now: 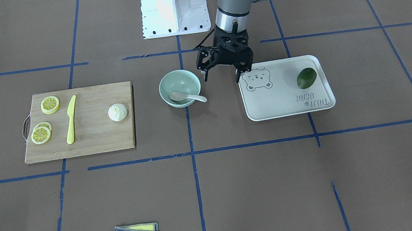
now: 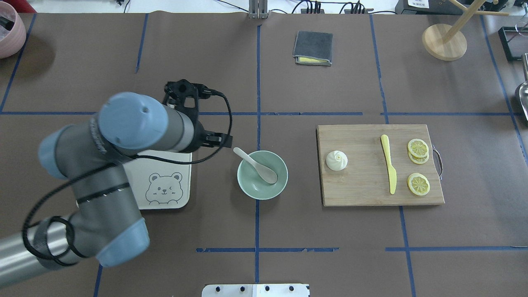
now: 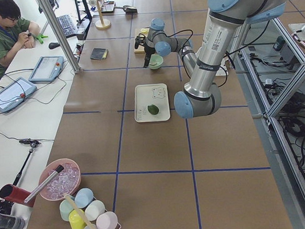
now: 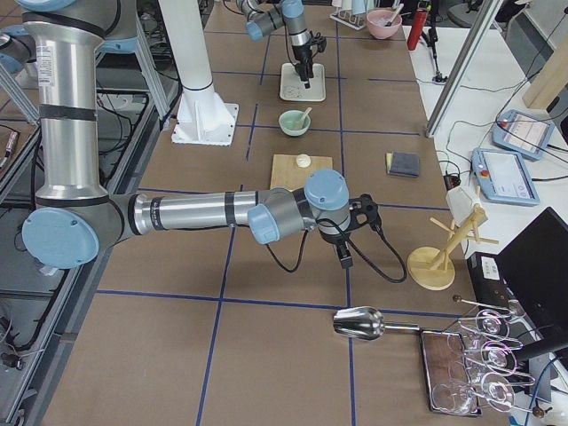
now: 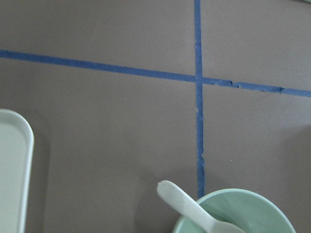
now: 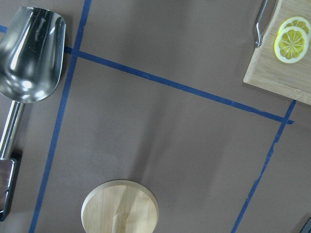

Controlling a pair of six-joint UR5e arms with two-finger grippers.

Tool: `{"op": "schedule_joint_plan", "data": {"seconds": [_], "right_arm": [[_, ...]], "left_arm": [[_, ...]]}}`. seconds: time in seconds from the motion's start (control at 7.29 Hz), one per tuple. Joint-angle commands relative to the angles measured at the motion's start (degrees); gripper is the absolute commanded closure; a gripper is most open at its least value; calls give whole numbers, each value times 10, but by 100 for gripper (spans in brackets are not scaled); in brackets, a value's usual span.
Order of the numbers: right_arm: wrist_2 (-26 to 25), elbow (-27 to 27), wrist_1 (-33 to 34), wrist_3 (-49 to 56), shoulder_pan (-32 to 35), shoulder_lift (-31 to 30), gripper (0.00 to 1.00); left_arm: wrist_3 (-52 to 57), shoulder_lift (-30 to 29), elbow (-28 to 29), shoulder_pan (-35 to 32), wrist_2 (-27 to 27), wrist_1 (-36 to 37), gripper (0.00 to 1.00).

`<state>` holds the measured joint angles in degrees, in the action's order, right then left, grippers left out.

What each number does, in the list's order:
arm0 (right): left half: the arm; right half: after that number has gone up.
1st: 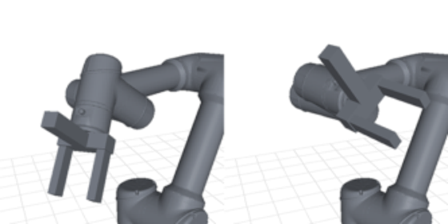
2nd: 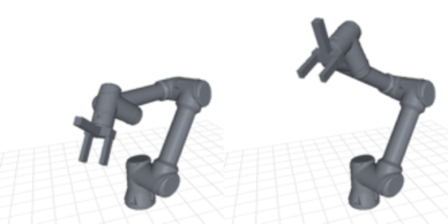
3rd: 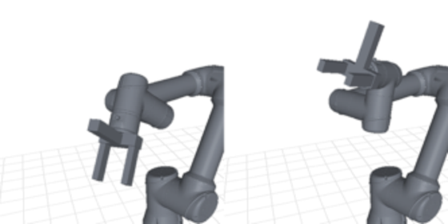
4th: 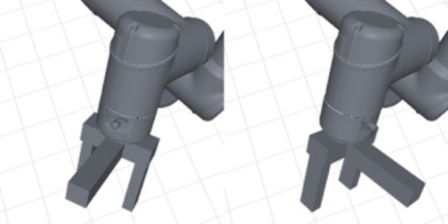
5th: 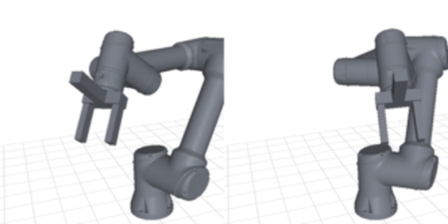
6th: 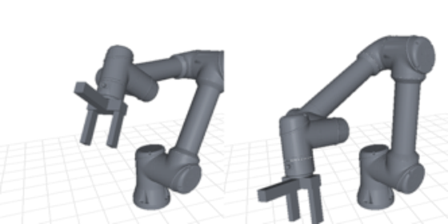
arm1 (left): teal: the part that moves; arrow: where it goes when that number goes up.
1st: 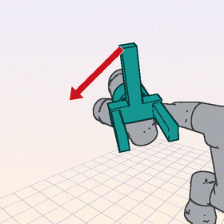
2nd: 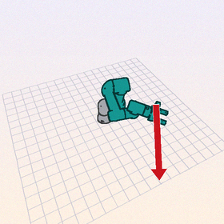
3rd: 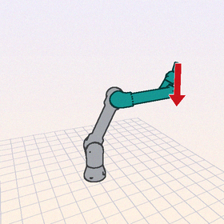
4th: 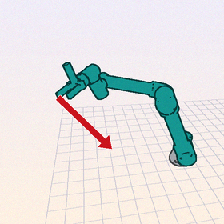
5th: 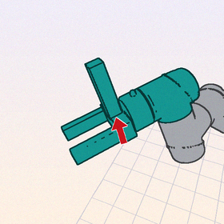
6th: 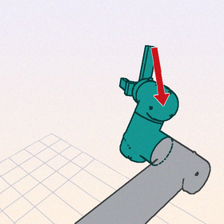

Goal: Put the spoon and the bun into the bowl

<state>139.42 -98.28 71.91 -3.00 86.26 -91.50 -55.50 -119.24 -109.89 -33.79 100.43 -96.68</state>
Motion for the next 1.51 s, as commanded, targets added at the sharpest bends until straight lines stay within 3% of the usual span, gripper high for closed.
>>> {"op": "schedule_joint_plan", "data": {"seconds": [0.0, 0.14, 0.41, 0.55, 0.82, 0.96, 1.1, 1.37], "right_arm": [[0, -19, -1, -1, -41, 5, 0], [0, -22, 0, -6, -51, 20, 0], [-1, -37, 2, -62, -78, 43, 0], [-6, -54, 2, -110, -101, 54, 0], [-16, -101, 3, -241, -158, 83, 0], [-46, -124, 5, -283, -200, 97, 0], [-90, -142, 5, -314, -253, 108, 0], [-191, -148, 7, -363, -345, 132, 0]], "left_arm": [[283, 94, -30, -146, 95, 2, 0], [425, 139, -30, -229, 132, -1, 0], [559, 215, 27, -411, 265, 3, 0], [608, 246, 52, -453, 284, 3, 0], [611, 269, 103, -520, 287, 7, 0], [611, 290, 121, -533, 301, 10, 0], [609, 307, 125, -531, 337, 11, 0], [608, 310, 125, -532, 342, 13, 0]]}}
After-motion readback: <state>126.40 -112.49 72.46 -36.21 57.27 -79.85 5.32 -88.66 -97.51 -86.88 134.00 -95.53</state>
